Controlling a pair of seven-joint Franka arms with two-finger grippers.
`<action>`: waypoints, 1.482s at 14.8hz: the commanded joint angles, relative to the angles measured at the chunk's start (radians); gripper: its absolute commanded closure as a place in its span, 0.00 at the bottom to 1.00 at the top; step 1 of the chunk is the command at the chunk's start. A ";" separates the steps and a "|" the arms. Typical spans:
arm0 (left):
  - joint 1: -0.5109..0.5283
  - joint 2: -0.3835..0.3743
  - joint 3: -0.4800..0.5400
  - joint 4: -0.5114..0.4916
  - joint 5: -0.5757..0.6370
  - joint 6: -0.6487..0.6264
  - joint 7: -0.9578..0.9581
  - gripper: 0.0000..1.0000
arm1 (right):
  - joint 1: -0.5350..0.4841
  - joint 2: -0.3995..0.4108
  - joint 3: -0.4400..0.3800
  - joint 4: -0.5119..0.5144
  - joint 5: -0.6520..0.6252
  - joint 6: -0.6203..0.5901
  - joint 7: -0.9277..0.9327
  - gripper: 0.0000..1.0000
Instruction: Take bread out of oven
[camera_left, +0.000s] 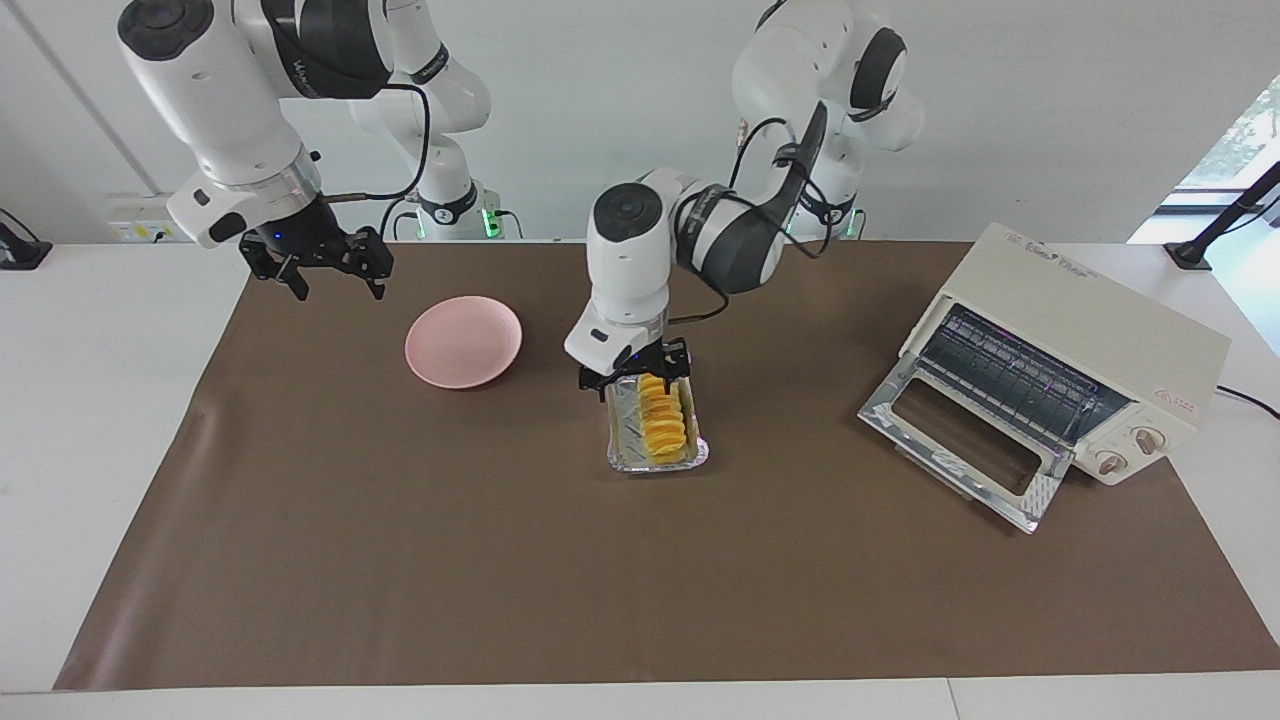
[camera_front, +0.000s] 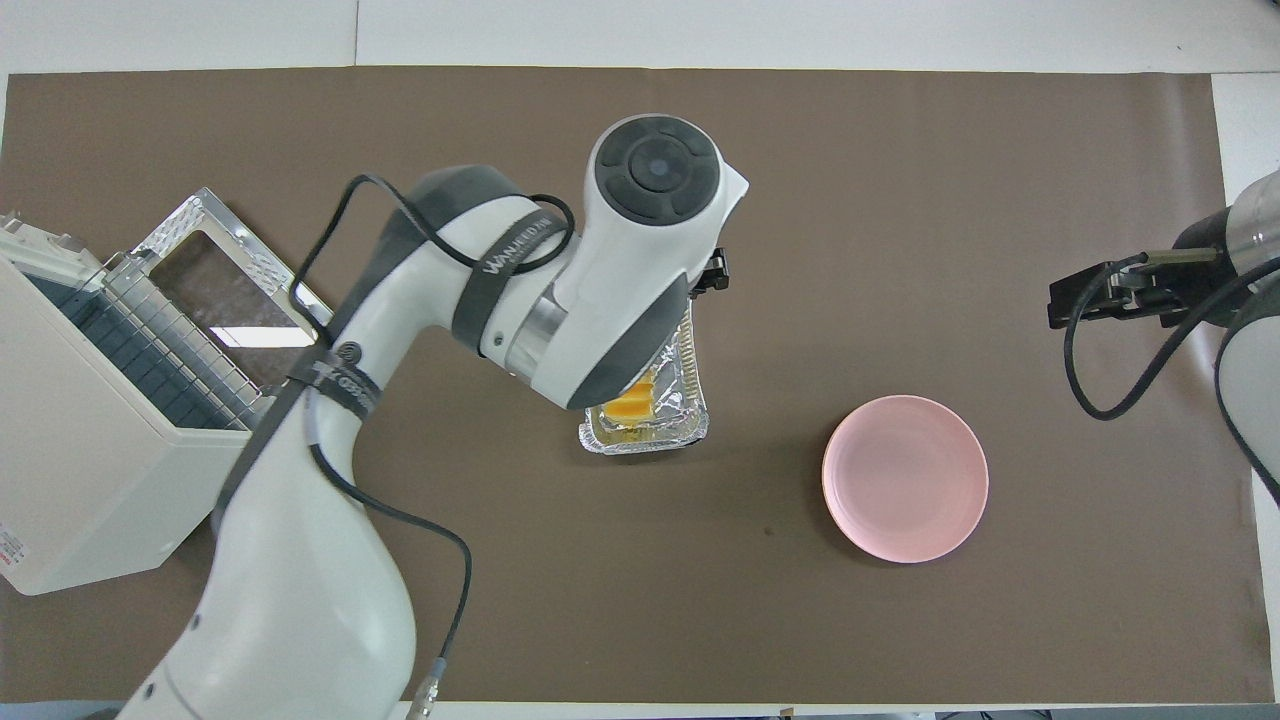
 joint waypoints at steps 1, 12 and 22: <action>0.133 -0.143 -0.008 -0.041 -0.031 -0.148 0.018 0.00 | -0.011 -0.016 0.008 -0.015 -0.014 -0.008 -0.012 0.00; 0.575 -0.471 -0.001 -0.268 -0.026 -0.380 0.523 0.00 | -0.011 -0.026 0.007 -0.021 -0.014 -0.005 -0.009 0.00; 0.573 -0.576 0.012 -0.390 -0.028 -0.360 0.578 0.00 | 0.221 0.025 0.022 -0.202 0.035 0.289 0.194 0.00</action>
